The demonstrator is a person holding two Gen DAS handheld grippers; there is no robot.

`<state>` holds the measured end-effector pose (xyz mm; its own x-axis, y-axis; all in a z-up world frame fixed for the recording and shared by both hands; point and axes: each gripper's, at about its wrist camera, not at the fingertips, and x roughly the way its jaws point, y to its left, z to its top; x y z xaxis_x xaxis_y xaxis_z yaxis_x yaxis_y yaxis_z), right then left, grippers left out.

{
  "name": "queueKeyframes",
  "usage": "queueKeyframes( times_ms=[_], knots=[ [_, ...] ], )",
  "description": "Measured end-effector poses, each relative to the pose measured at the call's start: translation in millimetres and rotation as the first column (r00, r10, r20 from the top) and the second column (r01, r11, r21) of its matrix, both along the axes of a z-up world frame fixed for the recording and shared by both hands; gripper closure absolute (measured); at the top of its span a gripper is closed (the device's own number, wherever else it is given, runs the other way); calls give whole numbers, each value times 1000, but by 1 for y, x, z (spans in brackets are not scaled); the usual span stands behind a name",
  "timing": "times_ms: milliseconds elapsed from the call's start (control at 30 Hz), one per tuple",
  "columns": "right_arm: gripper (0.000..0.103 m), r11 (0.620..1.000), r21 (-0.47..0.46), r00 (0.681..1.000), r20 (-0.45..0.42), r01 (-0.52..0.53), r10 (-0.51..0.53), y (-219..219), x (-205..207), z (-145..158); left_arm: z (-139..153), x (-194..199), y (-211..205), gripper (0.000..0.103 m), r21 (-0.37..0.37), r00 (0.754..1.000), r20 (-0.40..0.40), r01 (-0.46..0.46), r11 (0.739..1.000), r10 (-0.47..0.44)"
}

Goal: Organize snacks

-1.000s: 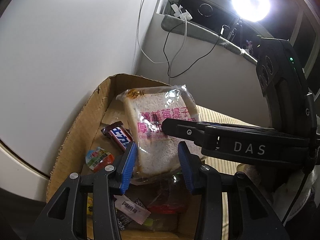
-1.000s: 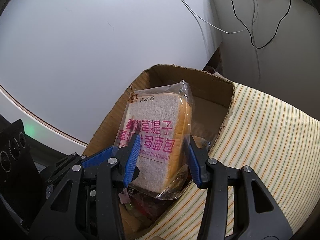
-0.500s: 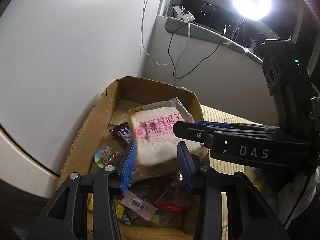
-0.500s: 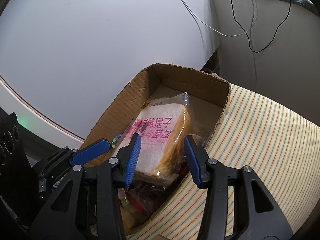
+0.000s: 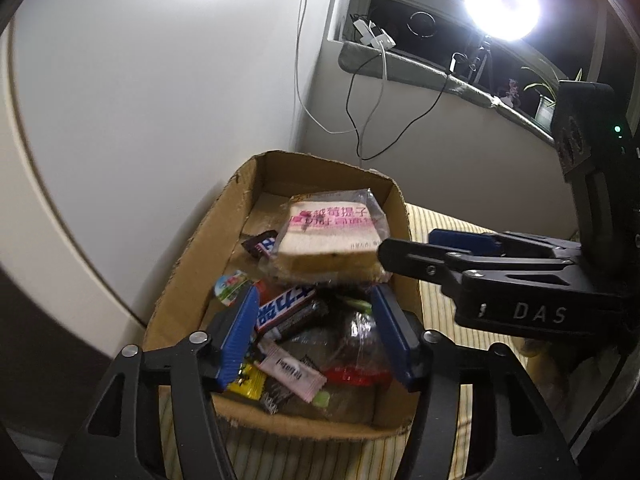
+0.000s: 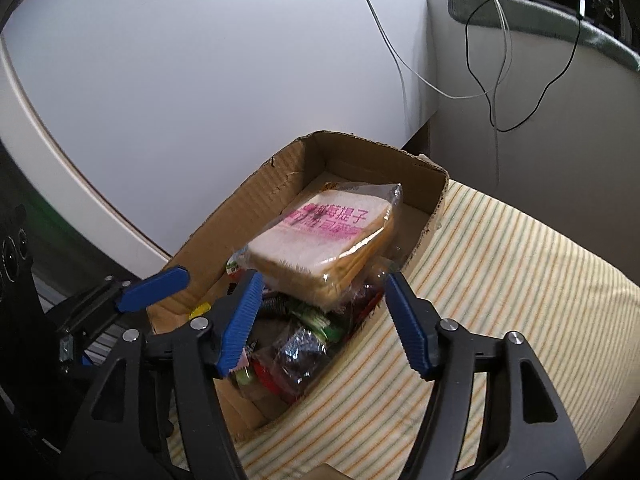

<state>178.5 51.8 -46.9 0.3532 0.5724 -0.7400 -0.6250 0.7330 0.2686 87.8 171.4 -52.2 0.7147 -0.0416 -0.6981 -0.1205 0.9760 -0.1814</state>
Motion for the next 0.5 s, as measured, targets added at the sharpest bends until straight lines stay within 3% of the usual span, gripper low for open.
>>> queueKeyframes(
  times_ms=[67,400,500],
  knots=[
    [29,1000,-7,1000,27,2,-2,-4,-7,3,0,-6,0,31,9,1000,1,-12,1000,12],
    [25,998,-53,981,192,18,-7,-27,-53,19,11,-49,-7,29,41,996,50,-76,996,74],
    [15,999,-44,971,240,29,-17,-36,-69,27,18,-62,-13,24,55,994,69,-95,994,91]
  ],
)
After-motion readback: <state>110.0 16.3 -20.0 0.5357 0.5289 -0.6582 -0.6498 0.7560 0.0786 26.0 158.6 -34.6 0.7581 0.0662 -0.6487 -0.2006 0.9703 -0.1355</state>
